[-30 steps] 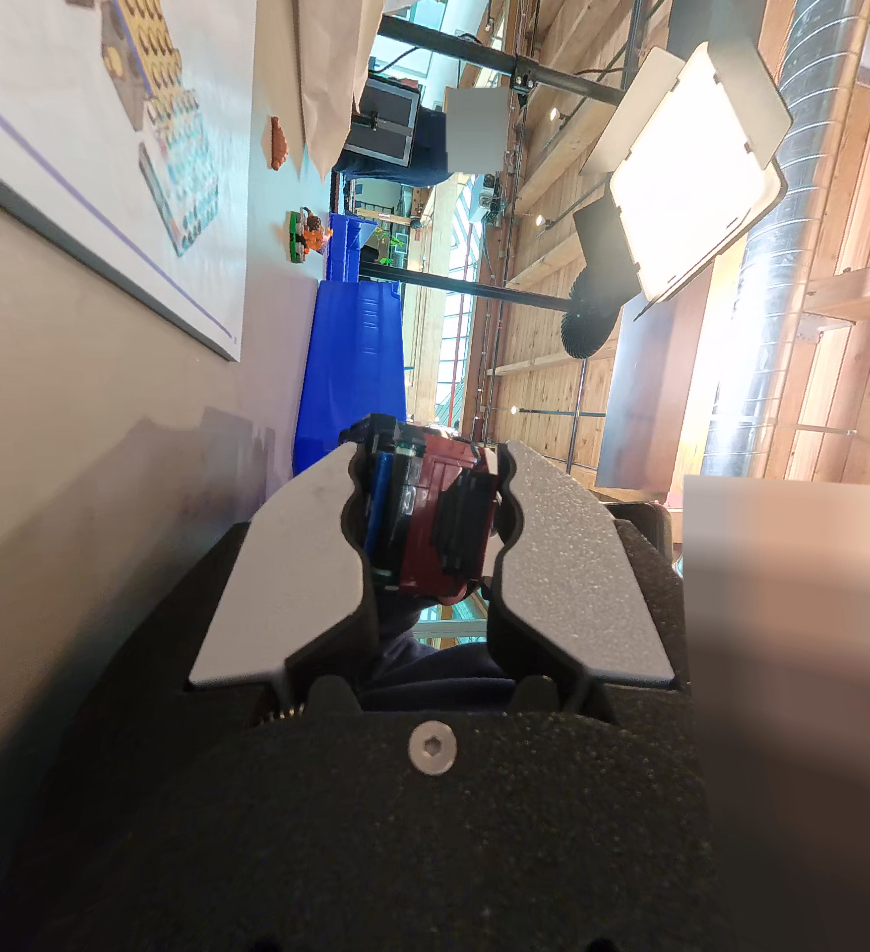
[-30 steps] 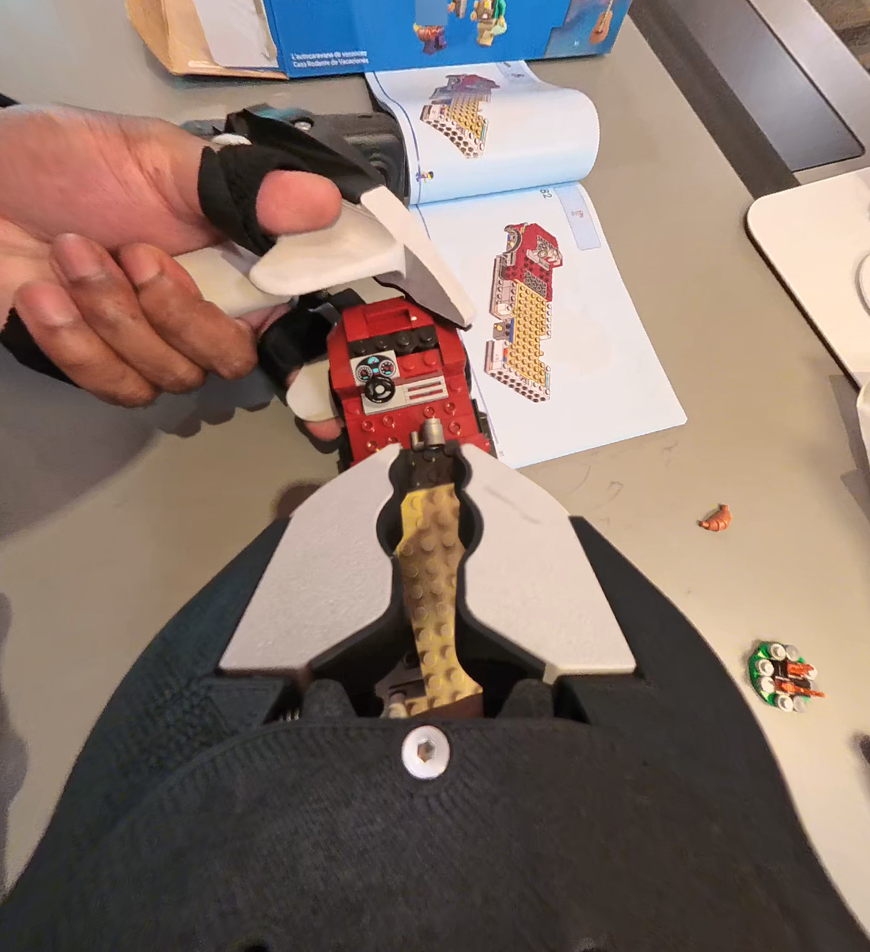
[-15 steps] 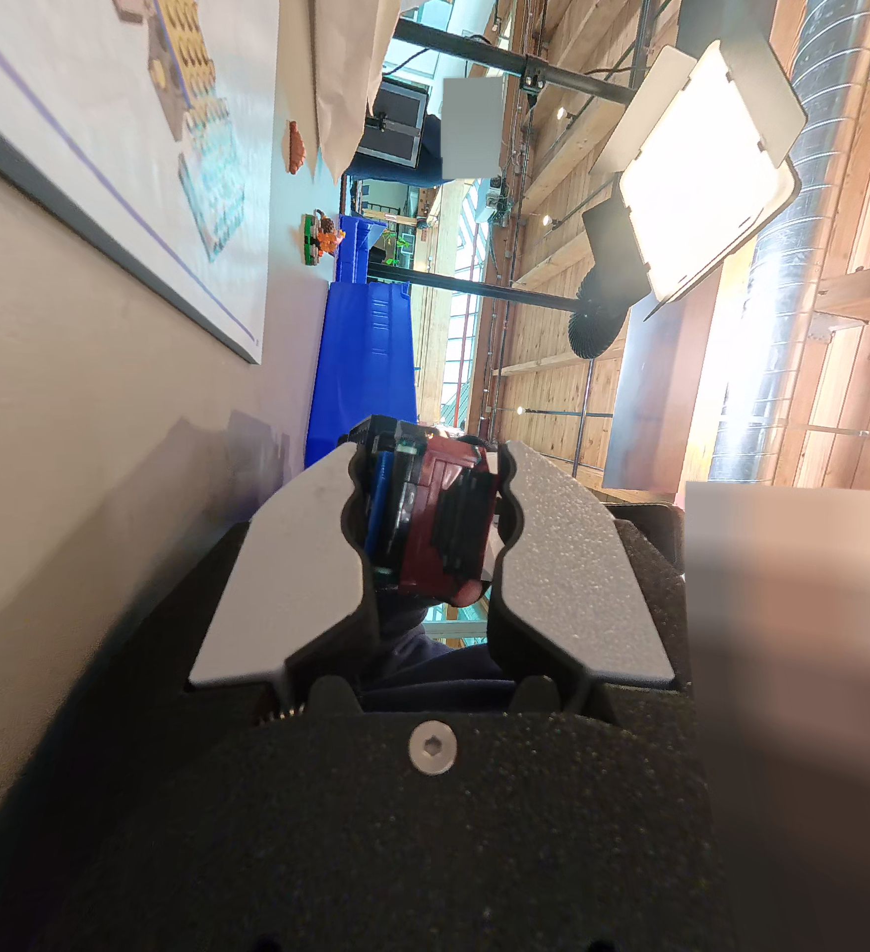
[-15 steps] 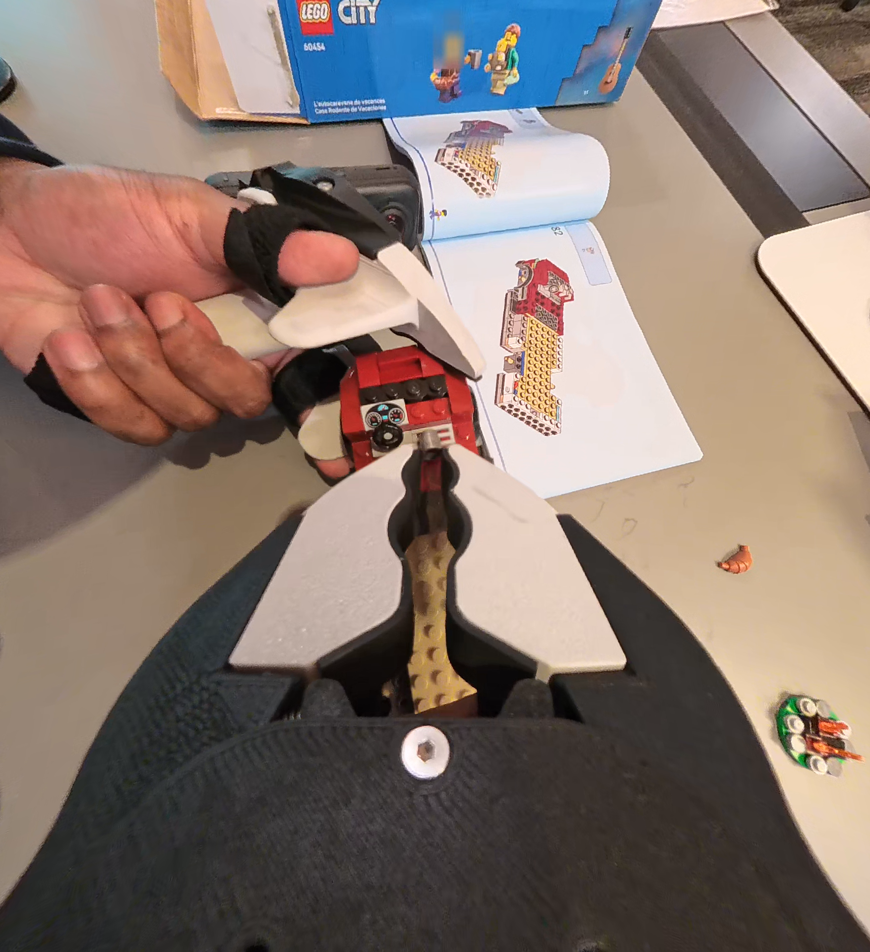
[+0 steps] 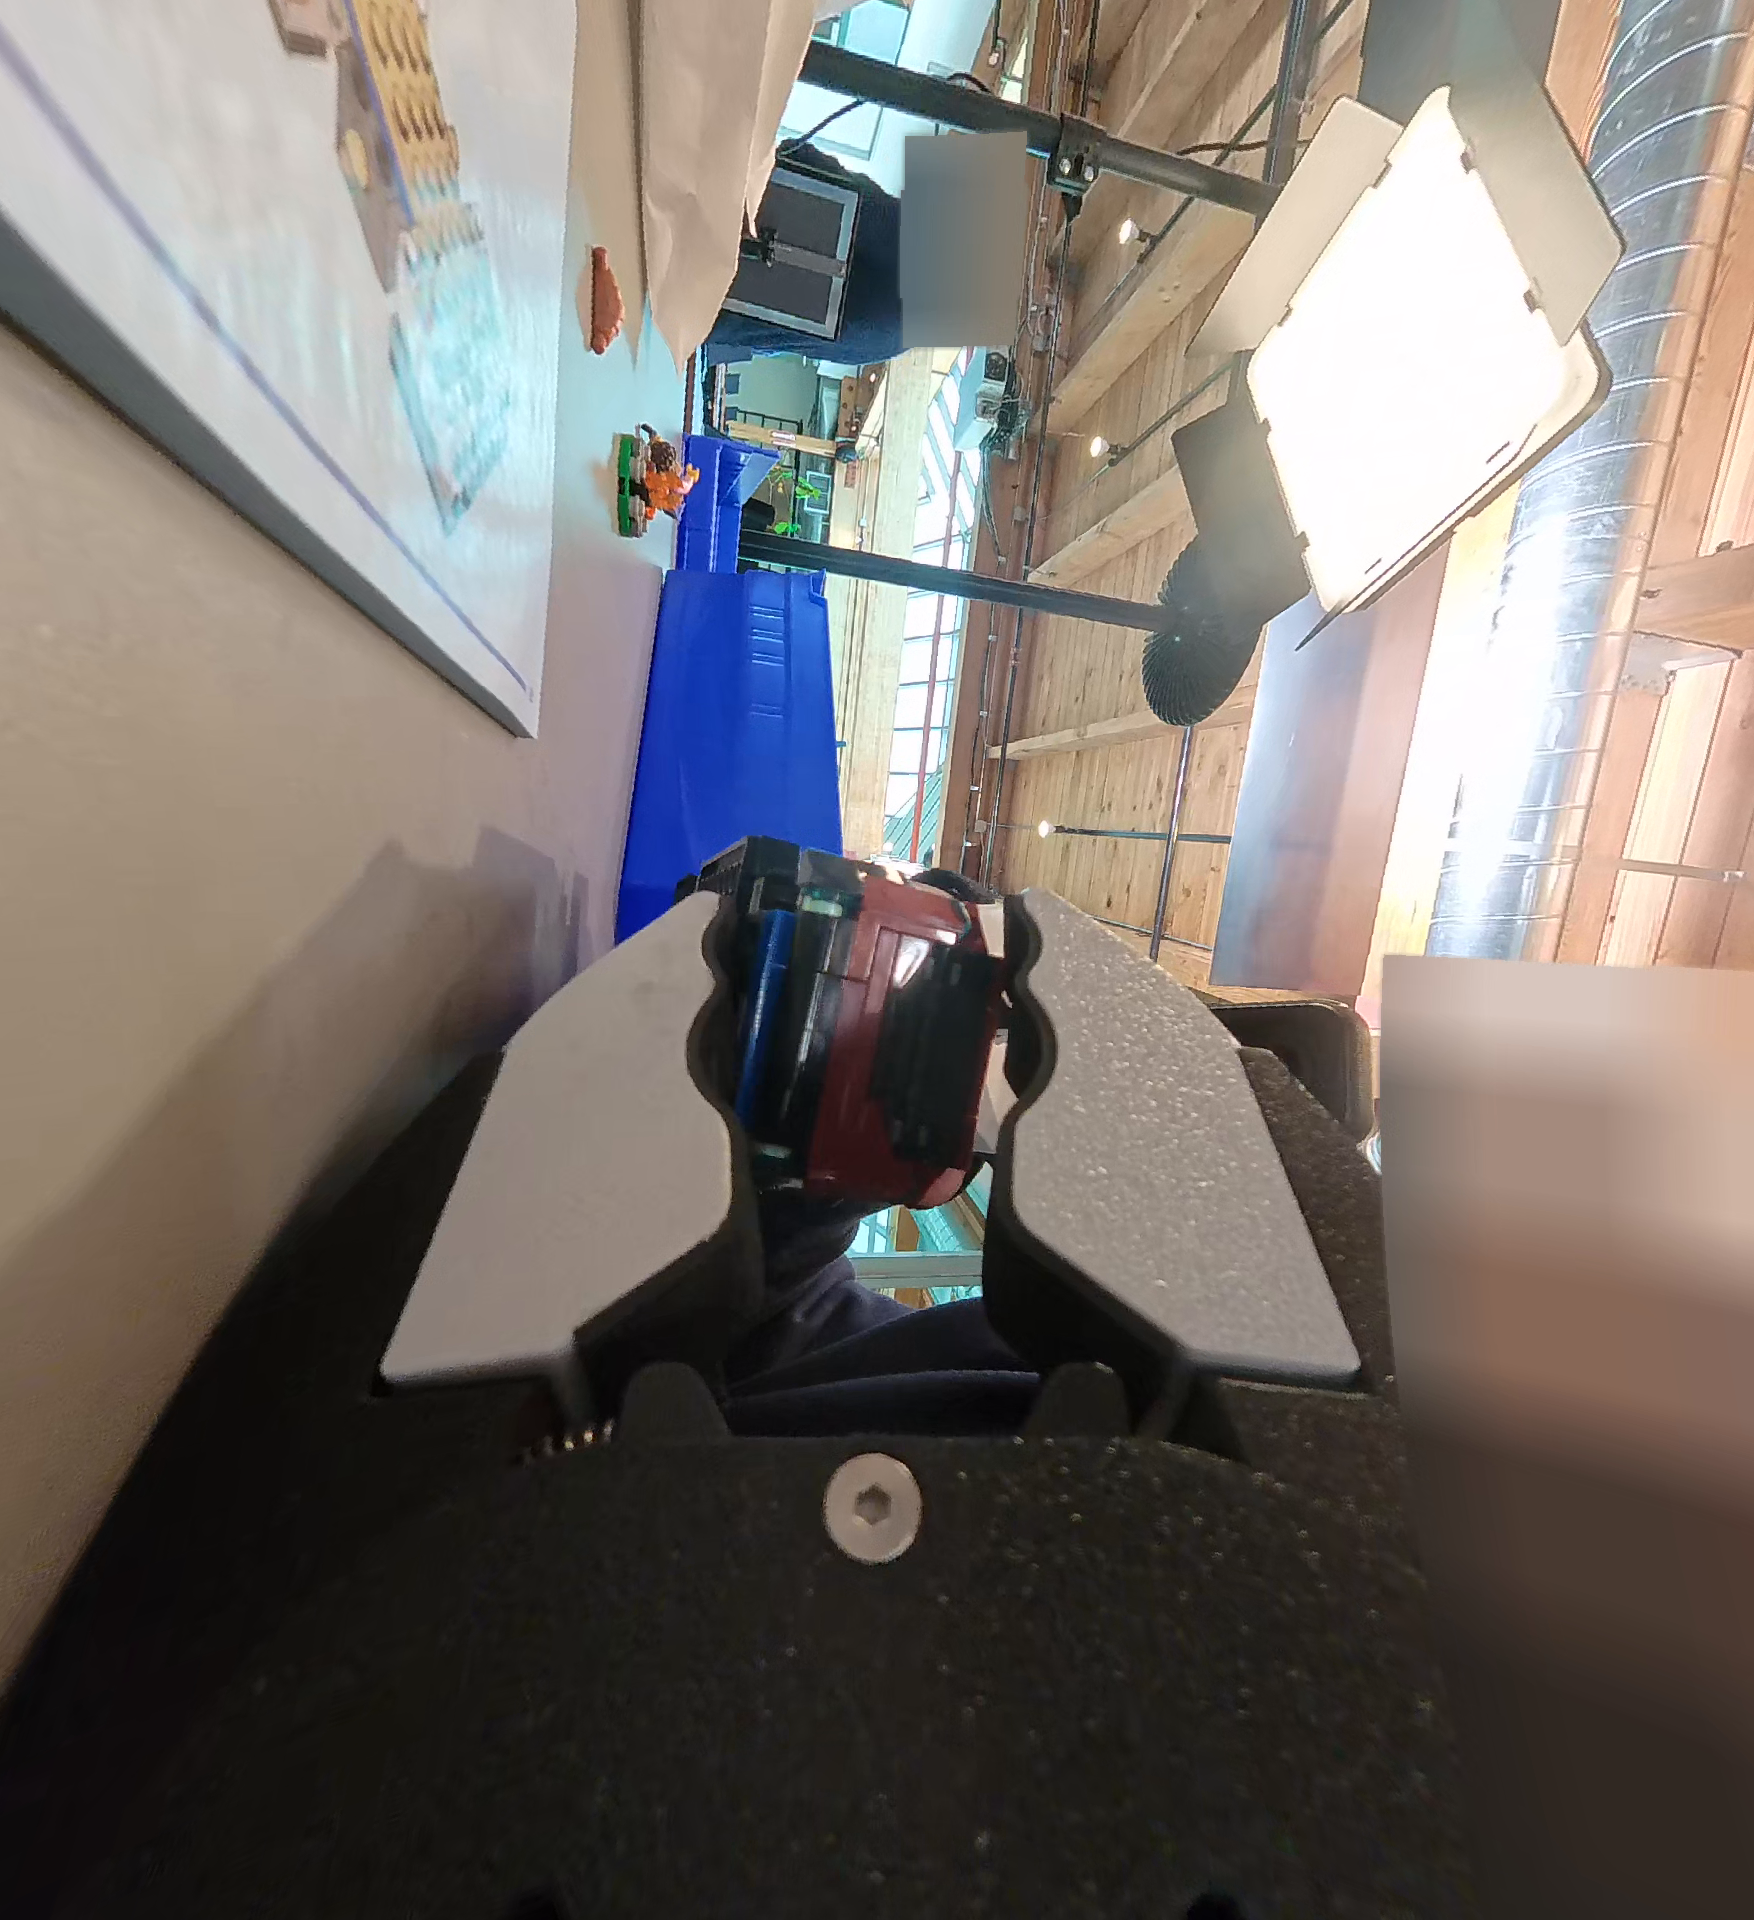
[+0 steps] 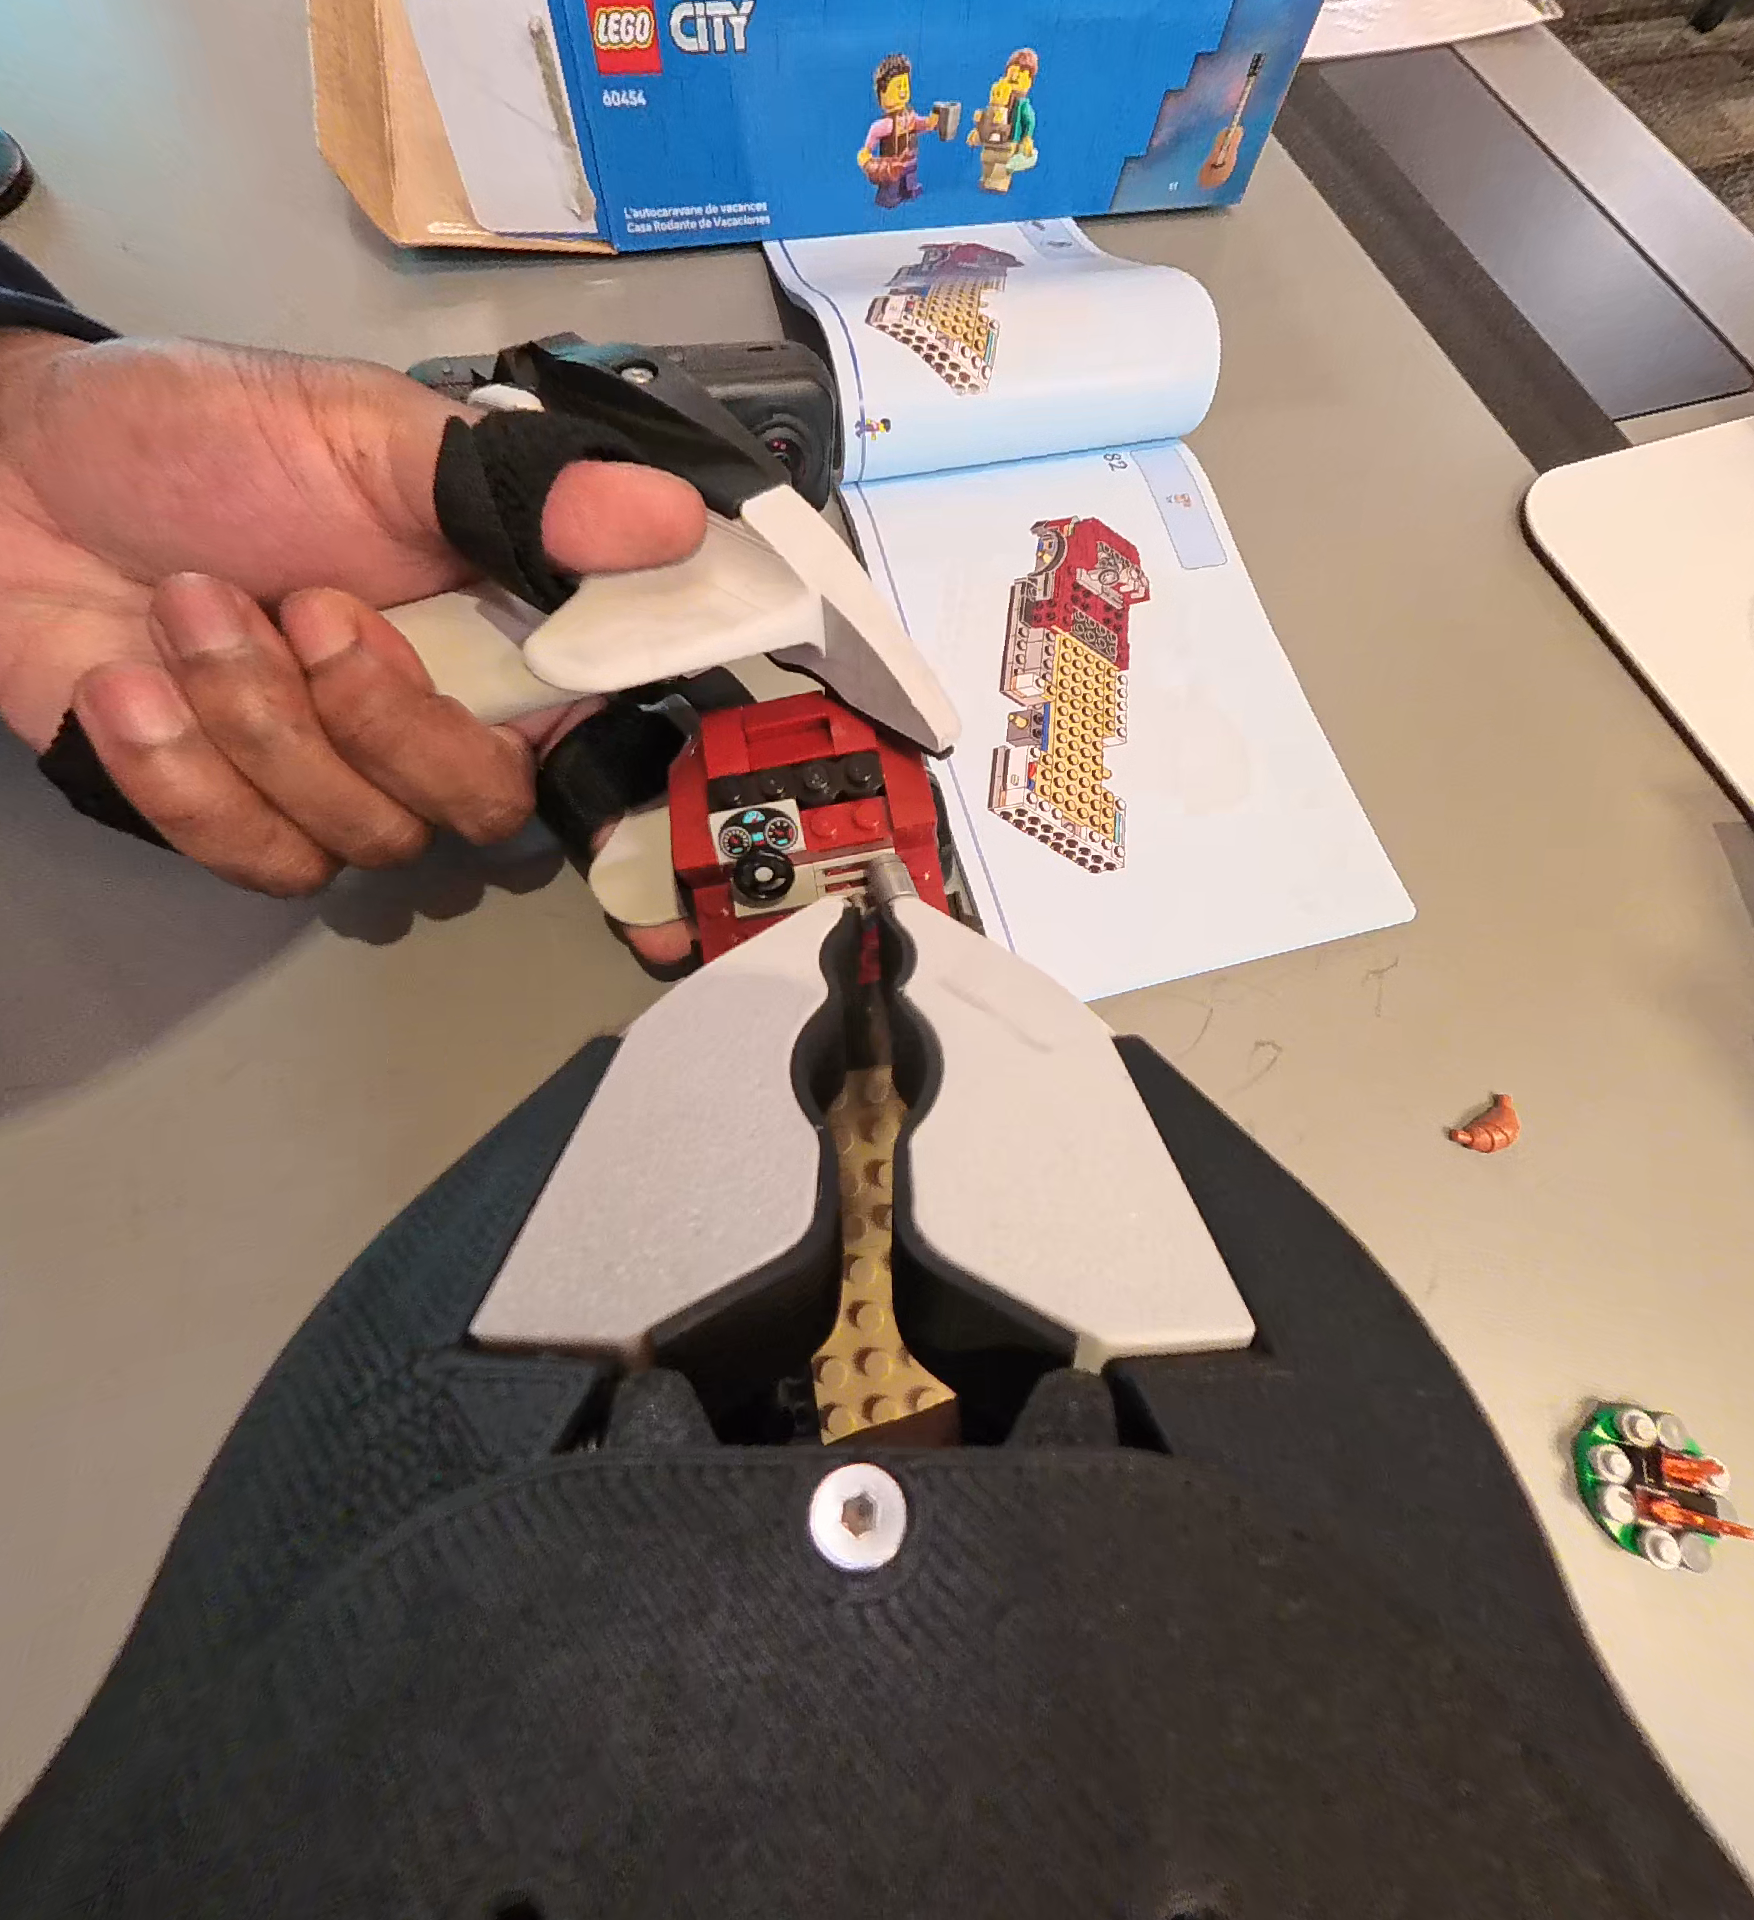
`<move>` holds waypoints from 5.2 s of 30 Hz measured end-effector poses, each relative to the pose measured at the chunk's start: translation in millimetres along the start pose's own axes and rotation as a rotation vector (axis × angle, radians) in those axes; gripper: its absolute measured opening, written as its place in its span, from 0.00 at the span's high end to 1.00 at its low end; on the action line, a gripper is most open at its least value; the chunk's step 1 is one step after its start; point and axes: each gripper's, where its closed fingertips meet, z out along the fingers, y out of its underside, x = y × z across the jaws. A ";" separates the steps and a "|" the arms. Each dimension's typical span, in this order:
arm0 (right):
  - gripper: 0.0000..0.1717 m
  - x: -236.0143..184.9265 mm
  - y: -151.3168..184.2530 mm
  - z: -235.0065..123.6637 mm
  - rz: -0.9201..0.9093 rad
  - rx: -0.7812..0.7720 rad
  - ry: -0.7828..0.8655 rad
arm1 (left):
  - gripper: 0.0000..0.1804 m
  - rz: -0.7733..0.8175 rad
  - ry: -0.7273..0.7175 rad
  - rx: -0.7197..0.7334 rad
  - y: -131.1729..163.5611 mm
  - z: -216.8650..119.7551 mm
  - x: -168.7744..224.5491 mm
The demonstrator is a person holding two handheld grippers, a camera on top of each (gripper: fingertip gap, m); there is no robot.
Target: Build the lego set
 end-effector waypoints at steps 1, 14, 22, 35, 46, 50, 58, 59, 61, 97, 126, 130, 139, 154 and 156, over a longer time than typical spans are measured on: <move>0.99 0.0 -0.1 0.4 0.001 0.002 0.000 | 0.73 0.001 -0.001 0.000 -0.1 0.0 -0.4; 0.97 4.7 0.4 3.9 -0.036 -0.004 0.070 | 0.73 0.026 -0.012 -0.002 0.0 0.0 -1.6; 0.98 0.8 4.2 2.8 -0.086 -0.013 0.062 | 0.73 0.037 -0.014 0.002 -1.6 -0.6 -1.5; 0.98 -3.8 5.1 1.2 -0.162 -0.004 0.050 | 0.73 0.044 -0.011 0.005 -2.3 -0.6 -1.0; 0.96 -2.7 7.0 3.7 -0.229 -0.003 0.073 | 0.73 0.044 -0.010 0.004 -1.9 -0.6 -0.9; 0.94 -1.9 7.0 4.7 -0.284 0.002 0.093 | 0.73 0.045 -0.011 0.000 -0.9 -0.2 -1.2; 0.96 -5.7 3.9 4.4 -0.361 0.033 0.084 | 0.73 0.049 -0.014 -0.007 0.5 0.2 -1.8; 0.96 -7.2 3.1 4.1 -0.362 0.038 0.075 | 0.73 0.049 -0.015 -0.008 0.6 0.3 -1.8; 0.96 -9.8 2.1 4.1 -0.361 0.044 0.056 | 0.73 0.049 -0.014 -0.008 0.6 0.4 -1.8; 0.96 -14.0 -6.8 5.8 -0.039 -0.022 -0.060 | 0.73 0.008 -0.033 0.063 -3.0 -4.3 -3.2; 0.96 -13.2 -8.6 6.6 0.040 -0.030 -0.087 | 0.73 0.026 -0.037 0.048 -0.8 -3.4 -3.8; 0.96 -13.4 -8.4 6.5 0.034 -0.037 -0.081 | 0.73 0.026 -0.038 0.047 -0.7 -3.4 -4.1; 0.97 -14.1 -7.9 5.9 -0.040 -0.070 -0.041 | 0.73 0.030 -0.050 0.043 0.7 -2.8 -5.1; 0.98 -16.0 -10.7 4.4 -0.064 -0.078 -0.024 | 0.74 0.017 -0.029 0.055 0.9 -3.5 -0.5; 0.98 -15.7 -10.8 3.9 -0.059 -0.078 -0.027 | 0.74 0.014 -0.019 0.055 0.7 -3.4 1.0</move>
